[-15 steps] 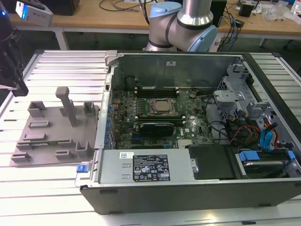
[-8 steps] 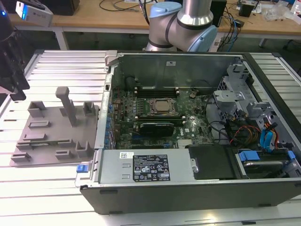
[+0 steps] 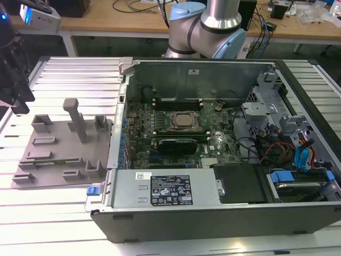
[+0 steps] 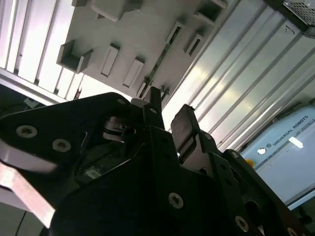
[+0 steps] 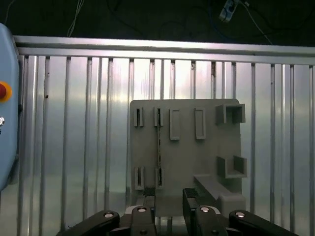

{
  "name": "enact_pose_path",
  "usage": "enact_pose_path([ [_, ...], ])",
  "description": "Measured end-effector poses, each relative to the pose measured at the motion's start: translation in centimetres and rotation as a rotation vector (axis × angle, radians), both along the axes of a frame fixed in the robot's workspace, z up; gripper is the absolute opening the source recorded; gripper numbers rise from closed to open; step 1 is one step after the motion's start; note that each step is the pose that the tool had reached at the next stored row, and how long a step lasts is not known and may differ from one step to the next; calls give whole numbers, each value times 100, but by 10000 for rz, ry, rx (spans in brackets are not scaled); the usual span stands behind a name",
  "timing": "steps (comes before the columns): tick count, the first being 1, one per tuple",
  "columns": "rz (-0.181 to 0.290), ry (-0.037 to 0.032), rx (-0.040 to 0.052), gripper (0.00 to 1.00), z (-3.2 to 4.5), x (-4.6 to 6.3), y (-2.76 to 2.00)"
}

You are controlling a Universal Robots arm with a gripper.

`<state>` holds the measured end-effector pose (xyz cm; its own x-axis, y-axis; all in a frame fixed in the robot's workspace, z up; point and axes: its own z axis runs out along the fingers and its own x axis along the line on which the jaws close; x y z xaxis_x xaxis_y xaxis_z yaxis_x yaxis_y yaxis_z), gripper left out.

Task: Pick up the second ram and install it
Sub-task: 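Pick up the second ram and move it above second insertion slot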

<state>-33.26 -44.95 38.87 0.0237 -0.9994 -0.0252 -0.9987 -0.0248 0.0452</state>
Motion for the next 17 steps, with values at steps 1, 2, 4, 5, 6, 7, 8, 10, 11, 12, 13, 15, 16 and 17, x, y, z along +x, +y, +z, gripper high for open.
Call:
enact_pose_path([
  [1, 1, 0, 0, 34, 0, 0, 0],
  [2, 0, -1, 0, 34, -4, 0, 0],
  [4, 1, -1, 1, 34, -51, 0, 0],
  [5, 1, -1, 1, 34, -78, 0, 0],
  [6, 0, 0, 0, 34, -101, 0, 0],
  [7, 1, 0, -1, 34, -109, 0, 0],
  [8, 1, 0, 0, 34, -119, 0, 0],
  [10, 1, 0, 0, 34, -162, 0, 0],
  [11, 1, 0, 0, 34, -179, 0, 0],
  [12, 1, 0, 0, 34, -190, 0, 0],
  [13, 1, -1, 0, 34, -208, 0, 0],
  [15, 1, 0, 0, 34, -225, 0, 0],
  [16, 1, 1, -1, 34, -234, 0, 0],
  [17, 0, 0, 0, 34, -243, 0, 0],
])
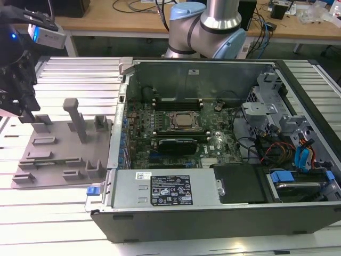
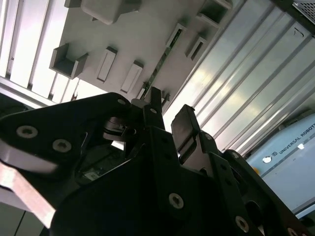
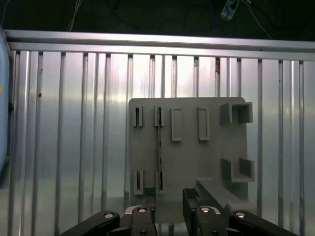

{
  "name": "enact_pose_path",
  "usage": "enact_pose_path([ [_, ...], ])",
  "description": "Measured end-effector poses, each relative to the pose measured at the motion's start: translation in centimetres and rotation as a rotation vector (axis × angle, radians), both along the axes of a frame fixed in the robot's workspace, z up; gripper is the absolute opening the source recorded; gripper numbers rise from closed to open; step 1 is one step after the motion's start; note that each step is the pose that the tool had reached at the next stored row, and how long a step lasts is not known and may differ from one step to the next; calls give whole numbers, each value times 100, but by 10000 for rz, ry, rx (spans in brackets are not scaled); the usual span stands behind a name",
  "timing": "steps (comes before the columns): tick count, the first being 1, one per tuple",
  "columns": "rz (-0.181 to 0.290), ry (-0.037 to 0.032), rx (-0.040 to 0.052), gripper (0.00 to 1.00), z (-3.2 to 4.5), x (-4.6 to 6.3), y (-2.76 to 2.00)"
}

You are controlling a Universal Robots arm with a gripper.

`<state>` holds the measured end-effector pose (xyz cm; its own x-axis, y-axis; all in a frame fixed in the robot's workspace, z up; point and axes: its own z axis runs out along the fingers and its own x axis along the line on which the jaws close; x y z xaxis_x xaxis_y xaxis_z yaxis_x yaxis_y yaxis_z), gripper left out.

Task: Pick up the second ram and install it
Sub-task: 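Pick up the second ram and move it above second insertion slot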

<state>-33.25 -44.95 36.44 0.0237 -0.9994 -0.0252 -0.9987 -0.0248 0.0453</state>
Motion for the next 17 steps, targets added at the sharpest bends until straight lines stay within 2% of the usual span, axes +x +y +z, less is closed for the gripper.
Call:
enact_pose_path([
  [17, 0, 0, 0, 34, -106, 0, 0],
])
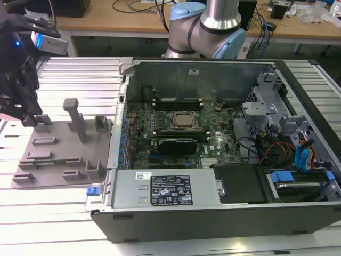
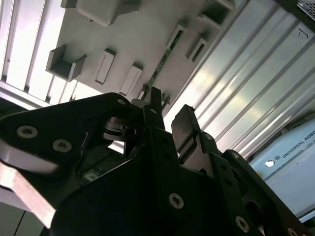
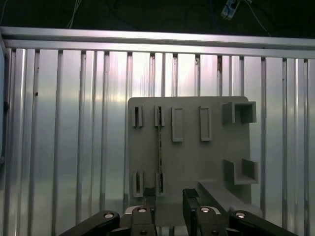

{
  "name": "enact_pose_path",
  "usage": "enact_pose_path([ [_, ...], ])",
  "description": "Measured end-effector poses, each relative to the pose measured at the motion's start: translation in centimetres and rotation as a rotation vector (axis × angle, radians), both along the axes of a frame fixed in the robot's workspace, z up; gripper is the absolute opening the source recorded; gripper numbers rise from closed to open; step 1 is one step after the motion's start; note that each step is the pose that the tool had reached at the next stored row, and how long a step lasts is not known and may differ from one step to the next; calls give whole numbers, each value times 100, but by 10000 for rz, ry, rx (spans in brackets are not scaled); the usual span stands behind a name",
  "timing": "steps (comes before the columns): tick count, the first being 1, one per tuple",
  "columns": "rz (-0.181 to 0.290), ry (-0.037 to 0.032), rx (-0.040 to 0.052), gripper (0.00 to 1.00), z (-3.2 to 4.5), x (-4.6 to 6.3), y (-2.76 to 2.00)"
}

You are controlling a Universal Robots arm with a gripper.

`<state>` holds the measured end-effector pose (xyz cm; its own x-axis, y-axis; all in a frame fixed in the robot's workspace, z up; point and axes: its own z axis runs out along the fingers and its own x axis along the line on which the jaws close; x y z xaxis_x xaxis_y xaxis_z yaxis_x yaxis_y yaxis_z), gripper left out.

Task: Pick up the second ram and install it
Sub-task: 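Pick up the second ram and move it above second insertion slot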

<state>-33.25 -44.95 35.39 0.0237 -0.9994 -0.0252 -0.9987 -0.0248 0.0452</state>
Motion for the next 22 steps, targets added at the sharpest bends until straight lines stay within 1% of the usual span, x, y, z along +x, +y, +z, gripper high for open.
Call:
enact_pose_path([
  [6, 0, 0, 0, 34, -22, 0, 0],
  [10, 0, 0, -1, 34, -63, 0, 0],
  [17, 0, 0, 0, 34, -105, 0, 0],
  [22, 0, 0, 0, 34, -151, 0, 0],
])
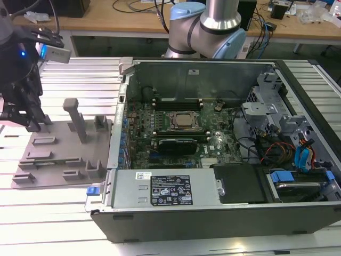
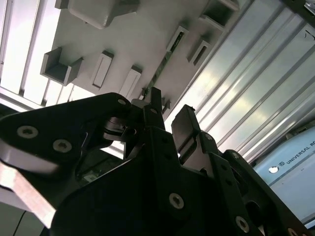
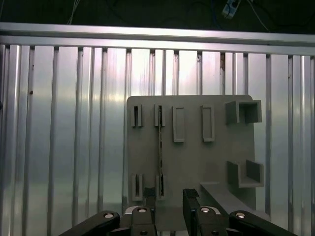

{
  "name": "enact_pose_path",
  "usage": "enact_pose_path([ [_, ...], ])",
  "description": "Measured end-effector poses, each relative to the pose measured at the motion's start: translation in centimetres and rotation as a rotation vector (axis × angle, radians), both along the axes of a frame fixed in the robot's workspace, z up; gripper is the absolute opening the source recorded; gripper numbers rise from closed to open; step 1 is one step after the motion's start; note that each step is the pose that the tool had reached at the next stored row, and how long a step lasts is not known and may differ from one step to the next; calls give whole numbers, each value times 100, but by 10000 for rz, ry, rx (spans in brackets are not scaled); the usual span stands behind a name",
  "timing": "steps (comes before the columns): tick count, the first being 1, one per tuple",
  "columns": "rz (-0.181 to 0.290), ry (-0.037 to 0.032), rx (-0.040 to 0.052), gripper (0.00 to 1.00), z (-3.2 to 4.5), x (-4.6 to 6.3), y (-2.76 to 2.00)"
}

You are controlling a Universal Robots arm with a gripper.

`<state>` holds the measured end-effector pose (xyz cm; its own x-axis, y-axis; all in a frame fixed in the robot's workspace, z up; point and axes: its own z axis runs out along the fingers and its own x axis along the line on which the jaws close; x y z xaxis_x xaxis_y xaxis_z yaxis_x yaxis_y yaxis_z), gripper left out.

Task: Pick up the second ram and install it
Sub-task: 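Pick up the second ram and move it above second insertion slot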

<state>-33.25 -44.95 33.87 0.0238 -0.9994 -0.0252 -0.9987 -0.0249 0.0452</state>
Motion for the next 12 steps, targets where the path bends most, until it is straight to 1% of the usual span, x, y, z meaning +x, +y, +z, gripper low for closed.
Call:
enact_pose_path([
  [6, 0, 0, 0, 34, -50, 0, 0],
  [12, 0, 0, 0, 34, -135, 0, 0],
])
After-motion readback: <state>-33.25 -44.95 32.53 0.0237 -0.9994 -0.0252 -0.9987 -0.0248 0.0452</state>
